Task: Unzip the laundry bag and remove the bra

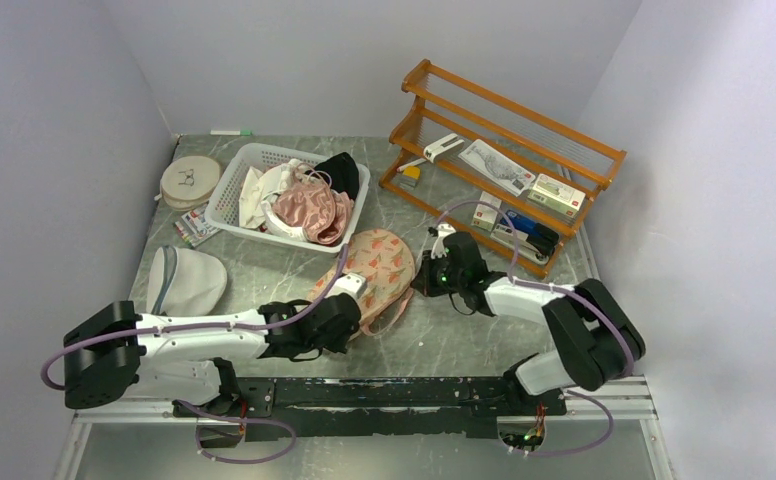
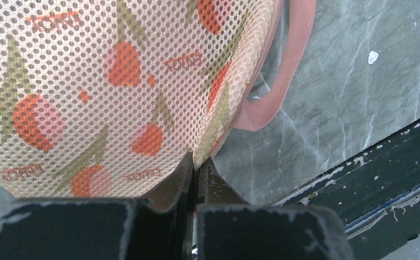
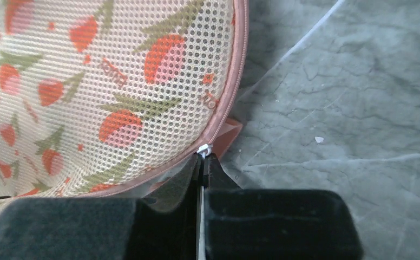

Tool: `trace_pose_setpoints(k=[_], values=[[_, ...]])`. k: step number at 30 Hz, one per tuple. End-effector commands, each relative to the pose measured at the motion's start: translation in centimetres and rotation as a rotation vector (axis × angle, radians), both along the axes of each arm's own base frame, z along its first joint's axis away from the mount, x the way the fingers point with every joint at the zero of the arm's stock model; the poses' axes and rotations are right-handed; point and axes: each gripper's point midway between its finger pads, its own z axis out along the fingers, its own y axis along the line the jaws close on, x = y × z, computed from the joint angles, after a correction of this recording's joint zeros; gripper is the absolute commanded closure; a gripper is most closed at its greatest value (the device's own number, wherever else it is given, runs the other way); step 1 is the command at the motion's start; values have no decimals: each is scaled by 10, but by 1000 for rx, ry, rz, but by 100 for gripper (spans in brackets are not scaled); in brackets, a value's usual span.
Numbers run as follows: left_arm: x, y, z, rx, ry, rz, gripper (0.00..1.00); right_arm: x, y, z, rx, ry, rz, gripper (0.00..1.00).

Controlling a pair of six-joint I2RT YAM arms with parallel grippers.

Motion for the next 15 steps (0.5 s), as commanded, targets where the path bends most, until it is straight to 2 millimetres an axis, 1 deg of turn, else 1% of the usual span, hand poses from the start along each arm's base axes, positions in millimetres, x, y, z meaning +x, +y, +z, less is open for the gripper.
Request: trace_pose_setpoints(k=[1, 2, 4, 5, 7, 9, 10, 12, 13, 14, 15], values=[[-8, 16, -5, 61, 32, 12, 81, 18, -10, 31, -3, -125, -80, 100], [-8, 13, -2, 48, 32, -1, 69, 9, -5, 33, 17, -112, -56, 100], [-10, 3, 11, -12, 24, -39, 53, -12, 3, 38, 49, -101, -7, 100], [-10, -3, 21, -48, 18, -59, 47, -21, 6, 41, 62, -96, 10, 100], [-10, -15, 43, -112, -6, -98, 39, -39, 11, 45, 107, -79, 40, 100], [-6, -24, 65, -147, -38, -113, 35, -51, 19, 54, 151, -79, 68, 100], [-3, -28, 74, -151, -53, -115, 30, -56, 22, 57, 160, -78, 74, 100], [5, -35, 87, -138, -84, -117, 26, -63, 28, 63, 177, -72, 87, 100], [9, -38, 92, -122, -99, -115, 22, -67, 31, 66, 190, -71, 95, 100], [13, -41, 94, -97, -110, -115, 19, -69, 35, 69, 203, -67, 103, 100], [18, -45, 96, -81, -123, -113, 18, -71, 37, 72, 215, -67, 107, 100]])
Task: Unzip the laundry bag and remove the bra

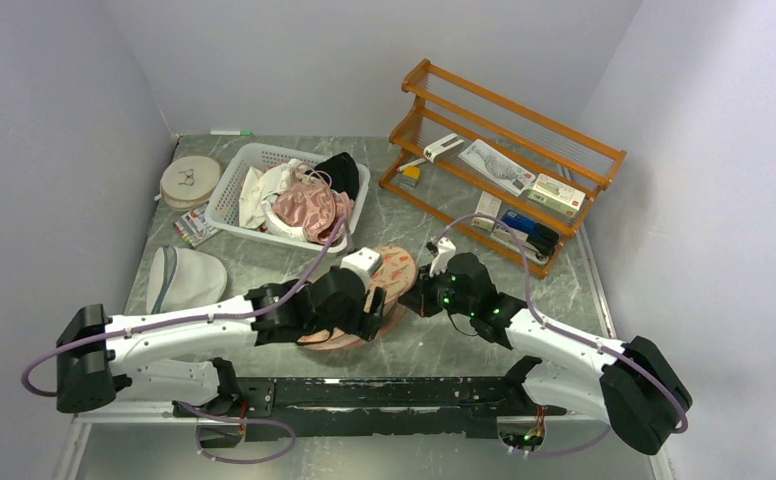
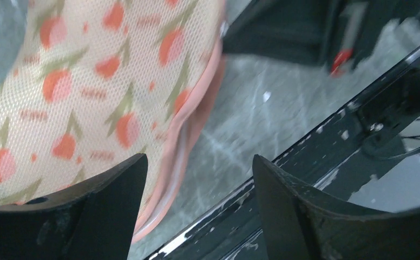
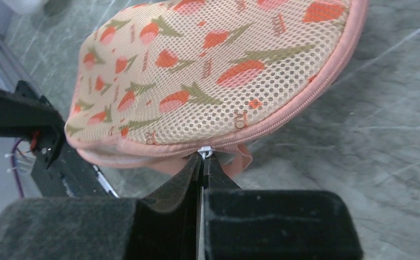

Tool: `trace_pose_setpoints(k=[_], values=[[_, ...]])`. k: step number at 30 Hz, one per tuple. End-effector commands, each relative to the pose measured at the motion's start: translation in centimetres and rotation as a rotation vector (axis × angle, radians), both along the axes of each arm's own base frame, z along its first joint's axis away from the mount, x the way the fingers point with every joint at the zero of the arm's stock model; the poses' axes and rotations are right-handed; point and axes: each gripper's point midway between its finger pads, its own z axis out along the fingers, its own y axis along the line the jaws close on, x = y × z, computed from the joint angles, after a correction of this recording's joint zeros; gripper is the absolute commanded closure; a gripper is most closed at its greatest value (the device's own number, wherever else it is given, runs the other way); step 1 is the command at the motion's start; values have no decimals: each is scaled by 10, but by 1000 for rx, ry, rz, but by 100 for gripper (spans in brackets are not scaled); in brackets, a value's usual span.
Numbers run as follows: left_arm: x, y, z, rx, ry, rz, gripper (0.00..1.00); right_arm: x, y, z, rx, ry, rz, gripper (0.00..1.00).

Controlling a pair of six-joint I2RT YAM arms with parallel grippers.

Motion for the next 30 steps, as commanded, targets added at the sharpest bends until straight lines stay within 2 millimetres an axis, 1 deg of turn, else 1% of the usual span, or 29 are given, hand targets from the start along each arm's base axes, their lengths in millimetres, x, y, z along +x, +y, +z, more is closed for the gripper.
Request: trace_pose_setpoints(k=[1, 3, 6, 9, 13, 16, 18, 20, 21, 24, 26, 30], values=[[17, -18, 18, 63, -76, -20, 16, -14, 11, 10, 58, 36, 15, 100], [26, -25, 17, 92, -105, -12, 14, -17, 13, 13, 69, 44, 17, 100], [37, -33, 8, 131, -148, -22, 14, -21, 14, 16, 89, 53, 15, 100], [42, -39, -5, 163, -165, -27, 16, -24, 16, 20, 114, 60, 21, 100], [51, -42, -17, 203, -183, -6, 24, -27, 19, 24, 122, 59, 34, 100], [63, -38, -23, 251, -218, 50, 35, -30, 20, 23, 123, 64, 45, 100], [67, -36, -25, 282, -232, 65, 44, -30, 20, 22, 120, 66, 47, 100], [69, -34, -26, 302, -239, 70, 60, -30, 18, 21, 107, 58, 44, 100], [69, -31, -26, 308, -242, 75, 65, -29, 18, 21, 100, 55, 45, 100], [66, -22, -28, 312, -241, 78, 84, -25, 12, 19, 53, 46, 24, 100], [62, -15, -30, 312, -236, 69, 92, -16, 3, 16, 12, 49, -22, 100], [57, 2, -32, 303, -255, 67, 93, 5, -16, 14, 2, 62, -71, 100]])
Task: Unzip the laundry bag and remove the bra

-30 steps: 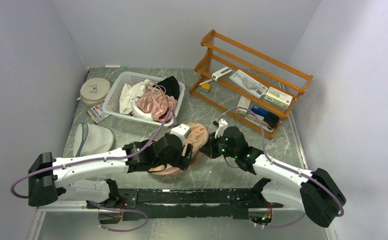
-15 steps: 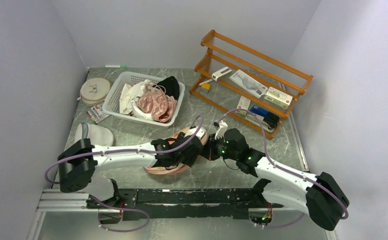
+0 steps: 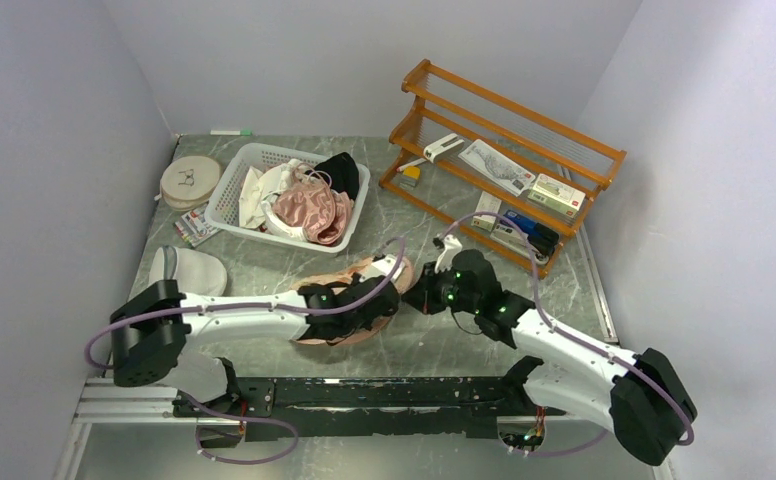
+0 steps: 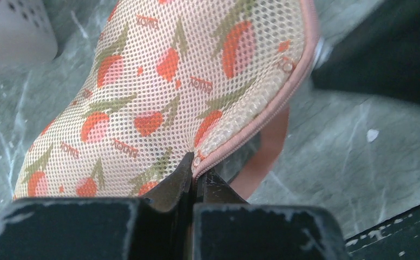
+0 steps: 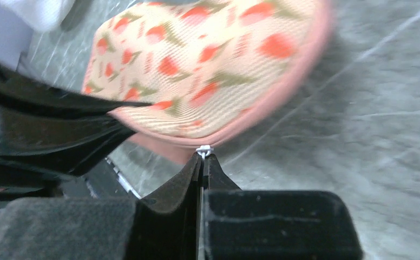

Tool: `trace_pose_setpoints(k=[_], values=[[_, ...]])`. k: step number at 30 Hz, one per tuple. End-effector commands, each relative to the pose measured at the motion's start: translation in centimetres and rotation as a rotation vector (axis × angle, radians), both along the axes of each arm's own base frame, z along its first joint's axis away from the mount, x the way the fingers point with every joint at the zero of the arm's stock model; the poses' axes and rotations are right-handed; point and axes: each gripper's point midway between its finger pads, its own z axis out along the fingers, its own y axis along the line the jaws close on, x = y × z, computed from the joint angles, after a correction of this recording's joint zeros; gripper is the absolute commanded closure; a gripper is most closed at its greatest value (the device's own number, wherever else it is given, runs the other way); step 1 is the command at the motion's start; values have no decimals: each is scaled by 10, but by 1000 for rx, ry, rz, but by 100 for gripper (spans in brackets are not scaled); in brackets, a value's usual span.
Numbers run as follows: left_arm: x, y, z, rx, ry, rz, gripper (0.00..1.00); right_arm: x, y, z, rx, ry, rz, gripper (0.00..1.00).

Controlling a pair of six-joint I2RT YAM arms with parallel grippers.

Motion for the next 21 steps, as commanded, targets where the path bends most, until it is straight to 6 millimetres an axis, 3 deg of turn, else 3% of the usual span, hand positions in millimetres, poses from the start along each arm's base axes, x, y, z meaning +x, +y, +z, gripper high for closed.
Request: trace_pose_setpoints(k=[1, 8, 15, 16, 19, 21], values=[[2, 24, 8, -4, -66, 17, 93, 24, -26, -2, -42, 13, -62, 100], [-10, 41, 18, -97, -76, -9, 93, 59, -53, -16, -7, 26, -111, 100], [-24, 44, 16, -173, -30, -34, 93, 69, -49, 1, 81, -46, -86, 100], [-26, 44, 15, -172, -19, -36, 90, 67, -47, 5, 96, -49, -76, 100], [-31, 39, 16, -167, 25, -43, 62, 56, -47, 9, 99, -41, -55, 100], [-34, 30, 25, -179, 43, -59, 49, 48, -47, 9, 99, -28, -33, 100]])
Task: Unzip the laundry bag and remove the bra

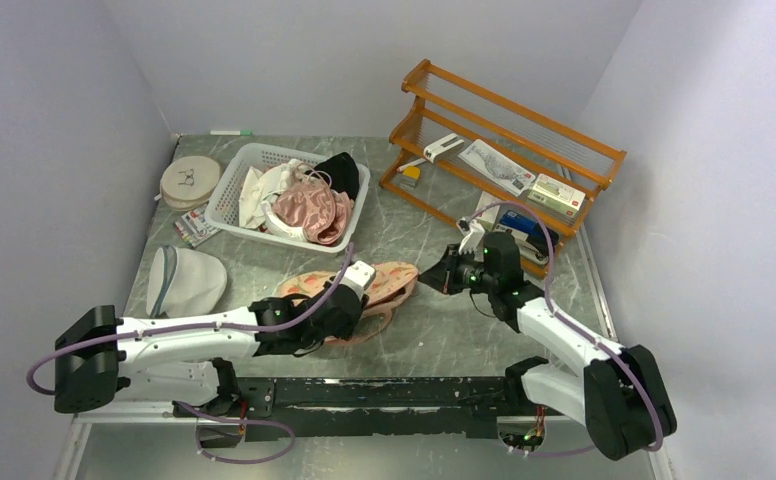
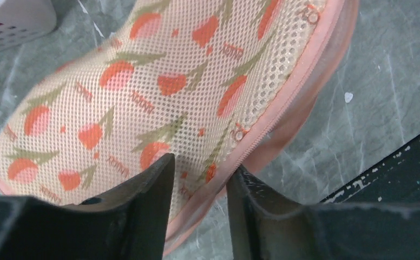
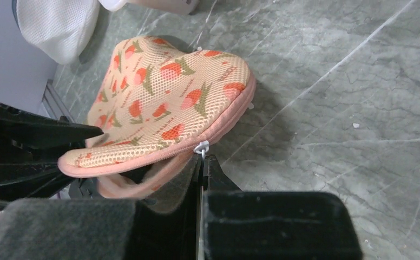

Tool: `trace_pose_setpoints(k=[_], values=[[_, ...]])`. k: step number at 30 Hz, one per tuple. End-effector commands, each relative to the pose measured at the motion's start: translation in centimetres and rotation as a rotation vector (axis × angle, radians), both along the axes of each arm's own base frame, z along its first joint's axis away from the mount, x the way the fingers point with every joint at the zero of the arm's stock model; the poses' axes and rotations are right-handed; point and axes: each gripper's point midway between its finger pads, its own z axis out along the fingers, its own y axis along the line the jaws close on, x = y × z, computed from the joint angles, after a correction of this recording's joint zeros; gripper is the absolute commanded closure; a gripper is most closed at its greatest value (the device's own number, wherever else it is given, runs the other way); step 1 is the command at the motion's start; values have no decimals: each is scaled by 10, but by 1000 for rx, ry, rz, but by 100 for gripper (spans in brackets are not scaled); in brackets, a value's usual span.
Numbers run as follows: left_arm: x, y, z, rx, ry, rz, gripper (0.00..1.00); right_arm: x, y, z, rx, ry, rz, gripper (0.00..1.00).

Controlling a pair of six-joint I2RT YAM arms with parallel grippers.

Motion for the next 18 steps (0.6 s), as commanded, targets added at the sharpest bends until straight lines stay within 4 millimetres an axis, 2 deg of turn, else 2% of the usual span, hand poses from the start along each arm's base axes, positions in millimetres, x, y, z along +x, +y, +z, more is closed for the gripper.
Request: trace_pose_setpoints(k=[1, 7, 9, 13, 18], values=[[-10, -16, 17, -18, 57, -49, 45, -9, -5, 6, 4, -30, 19, 100], [-11, -61, 65, -111, 27, -150, 28, -29, 4, 5, 41, -7, 60, 100], [-6, -73, 72, -119, 12, -151, 22, -32, 5, 4, 41, -7, 65, 100], [8, -94, 61, -67, 6, -115, 20, -37, 9, 5, 53, -5, 77, 100], [16, -109, 32, 22, 35, -93, 23, -39, 8, 12, 50, -30, 68, 100]])
